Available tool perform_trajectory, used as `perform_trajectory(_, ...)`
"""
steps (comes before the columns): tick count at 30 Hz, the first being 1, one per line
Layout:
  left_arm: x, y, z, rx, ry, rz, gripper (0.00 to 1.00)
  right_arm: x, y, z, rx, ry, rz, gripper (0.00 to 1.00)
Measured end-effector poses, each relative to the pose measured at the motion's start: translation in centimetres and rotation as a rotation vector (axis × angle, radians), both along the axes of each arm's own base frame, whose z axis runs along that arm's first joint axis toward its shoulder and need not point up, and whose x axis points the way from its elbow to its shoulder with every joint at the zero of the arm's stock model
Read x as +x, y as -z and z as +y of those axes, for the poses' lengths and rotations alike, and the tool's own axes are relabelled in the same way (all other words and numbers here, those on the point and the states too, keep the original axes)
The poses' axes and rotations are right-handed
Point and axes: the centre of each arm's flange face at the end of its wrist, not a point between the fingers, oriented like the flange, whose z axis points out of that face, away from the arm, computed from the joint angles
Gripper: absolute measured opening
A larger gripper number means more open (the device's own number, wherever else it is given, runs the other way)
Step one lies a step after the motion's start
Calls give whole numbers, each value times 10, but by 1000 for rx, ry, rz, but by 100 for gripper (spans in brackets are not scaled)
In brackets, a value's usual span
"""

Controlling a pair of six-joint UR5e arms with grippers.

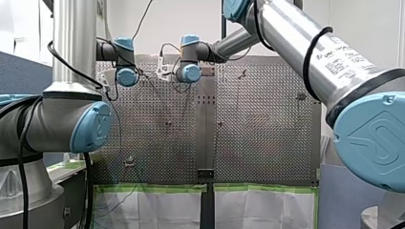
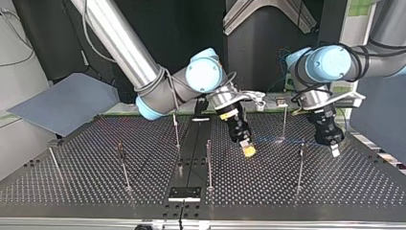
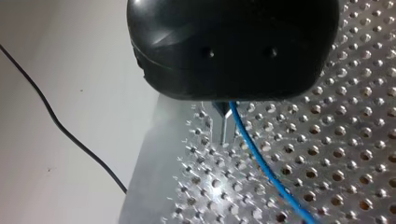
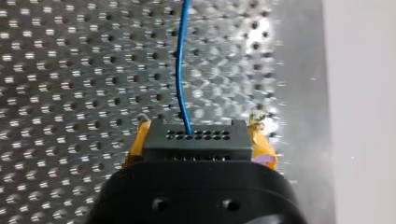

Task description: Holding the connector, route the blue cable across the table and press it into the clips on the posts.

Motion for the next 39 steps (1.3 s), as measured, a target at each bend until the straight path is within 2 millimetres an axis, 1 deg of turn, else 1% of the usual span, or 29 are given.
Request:
perform_trajectory(3,6,4,4,-2,3,-5,0,1,-13,-3,-13,-1,-18,0)
perform_trajectory(11,21,2,15,4,17,-26,0,4,-47,-10,-55,3,-73,0)
perform_trajectory(13,28,6,17,5,30,-21,0,4,-52,-11,-60,5,-81,0)
perform_trajectory(16,38,13,20,1,44,-17,0,3,-54,-14,-61,13,-84,0)
perform_trajectory(20,49,20,24,-2,63,-13,0,1,-53,-17,-56,27,-81,0)
perform_trajectory(23,54,20,31,-9,71,-31,0,0,-49,-19,-47,42,-74,0)
perform_trajectory(27,60,19,42,-15,84,-55,0,0,-33,-24,-26,74,-48,0)
perform_trajectory(29,63,22,44,-16,94,-55,0,1,-23,-26,-15,87,-35,0)
perform_trajectory(32,70,31,44,-16,117,-44,0,2,-13,-29,-6,96,-25,0)
perform_trajectory(36,78,43,43,-15,150,-18,0,3,-11,-30,-6,98,-24,0)
perform_trajectory(39,80,47,44,-17,155,-9,0,4,-13,-30,-8,98,-25,0)
